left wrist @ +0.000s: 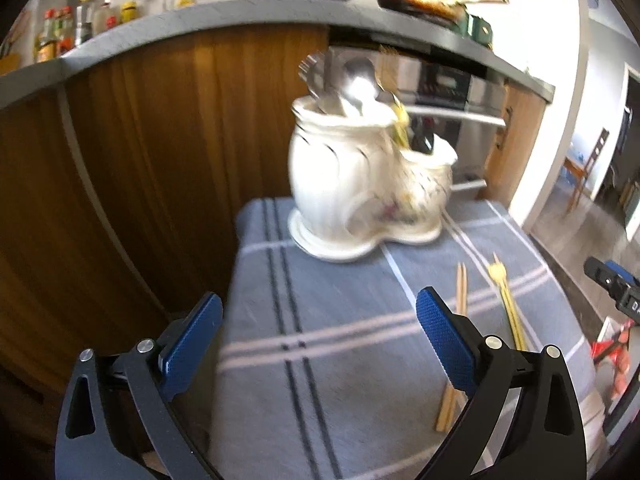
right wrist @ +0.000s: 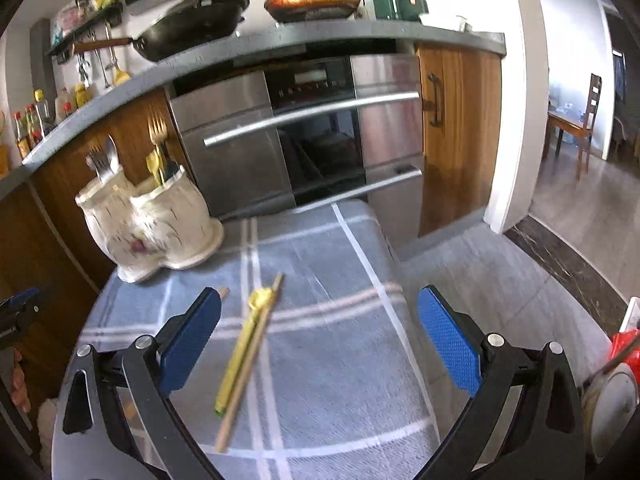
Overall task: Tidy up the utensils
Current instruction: 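Move both open tools back over the yellow utensil and chopsticks, then grasp the yellow utensil with the right tool while the left tool grasps one chopstick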
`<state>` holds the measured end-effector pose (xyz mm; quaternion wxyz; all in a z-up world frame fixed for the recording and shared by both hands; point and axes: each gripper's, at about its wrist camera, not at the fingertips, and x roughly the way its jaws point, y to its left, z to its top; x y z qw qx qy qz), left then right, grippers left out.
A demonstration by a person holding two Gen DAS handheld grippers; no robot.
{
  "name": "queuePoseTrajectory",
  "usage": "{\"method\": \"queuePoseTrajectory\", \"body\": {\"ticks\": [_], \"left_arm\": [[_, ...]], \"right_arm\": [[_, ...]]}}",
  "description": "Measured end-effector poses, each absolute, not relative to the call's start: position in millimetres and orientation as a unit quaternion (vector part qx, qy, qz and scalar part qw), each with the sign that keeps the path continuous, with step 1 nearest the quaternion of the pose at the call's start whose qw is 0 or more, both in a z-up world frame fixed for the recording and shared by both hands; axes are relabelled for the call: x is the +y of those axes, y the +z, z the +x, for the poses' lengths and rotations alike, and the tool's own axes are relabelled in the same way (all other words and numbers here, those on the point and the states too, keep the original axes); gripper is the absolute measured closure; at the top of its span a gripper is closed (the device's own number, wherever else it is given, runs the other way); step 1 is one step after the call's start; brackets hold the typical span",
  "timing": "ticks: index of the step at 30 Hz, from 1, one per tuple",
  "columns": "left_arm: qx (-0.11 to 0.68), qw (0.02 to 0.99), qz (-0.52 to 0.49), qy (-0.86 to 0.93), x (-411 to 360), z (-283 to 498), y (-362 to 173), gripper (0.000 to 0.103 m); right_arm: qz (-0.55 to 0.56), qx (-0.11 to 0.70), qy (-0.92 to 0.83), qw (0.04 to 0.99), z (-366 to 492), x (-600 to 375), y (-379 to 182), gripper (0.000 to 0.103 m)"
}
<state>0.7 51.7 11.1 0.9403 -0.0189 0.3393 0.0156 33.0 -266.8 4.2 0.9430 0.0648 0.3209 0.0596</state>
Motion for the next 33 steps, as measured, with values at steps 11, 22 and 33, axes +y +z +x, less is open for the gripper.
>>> {"method": "queuePoseTrajectory", "body": {"ticks": [11,22,33], "left_arm": [[0.377,0.926,0.013,-0.015,14,4,-26,0.006],[0.379,0.925,0.015,-0.013,18,8,-26,0.006],[0.381,0.924,0.016,-0.021,19,9,-28,0.006]], "right_arm": [[0.022,0.366,0.097,0.925,37,-224,-28,0.041],[0.002,0.400,0.121,0.909,60,-188,-42,0.081],[-0.034,0.423,0.107,0.899,75,-168,-53,0.090]]}}
